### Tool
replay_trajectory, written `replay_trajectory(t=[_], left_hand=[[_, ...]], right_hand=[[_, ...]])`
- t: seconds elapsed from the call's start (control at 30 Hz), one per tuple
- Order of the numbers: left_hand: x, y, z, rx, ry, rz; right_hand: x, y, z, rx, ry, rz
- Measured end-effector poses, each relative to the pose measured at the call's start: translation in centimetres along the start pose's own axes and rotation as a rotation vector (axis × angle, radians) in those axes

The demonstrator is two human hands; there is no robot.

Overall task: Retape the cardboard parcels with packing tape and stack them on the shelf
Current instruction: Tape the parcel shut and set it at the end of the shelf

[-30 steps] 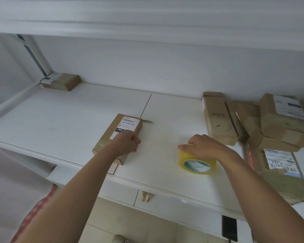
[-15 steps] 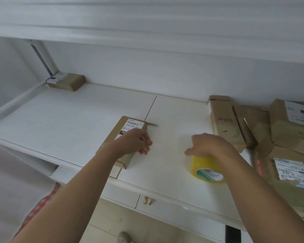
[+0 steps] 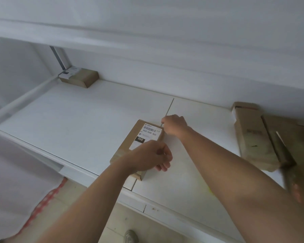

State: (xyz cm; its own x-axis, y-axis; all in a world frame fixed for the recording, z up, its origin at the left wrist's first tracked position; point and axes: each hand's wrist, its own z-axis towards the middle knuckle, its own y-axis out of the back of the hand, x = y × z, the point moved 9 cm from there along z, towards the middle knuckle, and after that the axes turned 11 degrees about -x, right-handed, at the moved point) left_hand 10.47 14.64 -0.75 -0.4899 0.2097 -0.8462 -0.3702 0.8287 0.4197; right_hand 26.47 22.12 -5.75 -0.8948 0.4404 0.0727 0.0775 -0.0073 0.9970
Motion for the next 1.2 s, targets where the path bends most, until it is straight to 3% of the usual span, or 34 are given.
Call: replay_trajectory(t=[0.13,0.3,0.47,0.6,0.73,0.87,1.07,1.2], left_hand=[[1.3,0.3,0.4,0.013,0.019,0.001],[1.5,0.4,0.8,0.027,0.025,0.021],[1.3,0.5,0.9,0.015,0.029,0.014],[0.6,0.2,0.5,0.016,0.03,-0.045],[-1.3,-0.5,-0.3,0.032,-0.008,-0.104],[-3.3,-1.1,-1.0,0.037,-0.057,-0.083],[-4.2,-1.7,-1.8,-0.024,-0.077,-0.054],[-4.1,-2.6,-2.4,-0.053,-0.064,-0.05]], right_hand=[[0.1,-1.3,0.5,-0.062,0.086,-0.103],[-1.2,-0.3,-0.4,-0.143,0.03,-0.166],[-4.9,2.5,-1.8,-0.216,-0.295,0.375],[-7.0,5.1,-5.0,-0.321,-0.446,0.894],[-9.3,6.7,-8.7,-0.365,-0.588,1.232],[-10.3,7.3,-11.9,-0.355,-0.598,1.398],[-12.8,7.1,-16.2,-0.504,-0.586,1.365],[-13.2,5.9,-17.4,-0.476,-0.573,1.589]])
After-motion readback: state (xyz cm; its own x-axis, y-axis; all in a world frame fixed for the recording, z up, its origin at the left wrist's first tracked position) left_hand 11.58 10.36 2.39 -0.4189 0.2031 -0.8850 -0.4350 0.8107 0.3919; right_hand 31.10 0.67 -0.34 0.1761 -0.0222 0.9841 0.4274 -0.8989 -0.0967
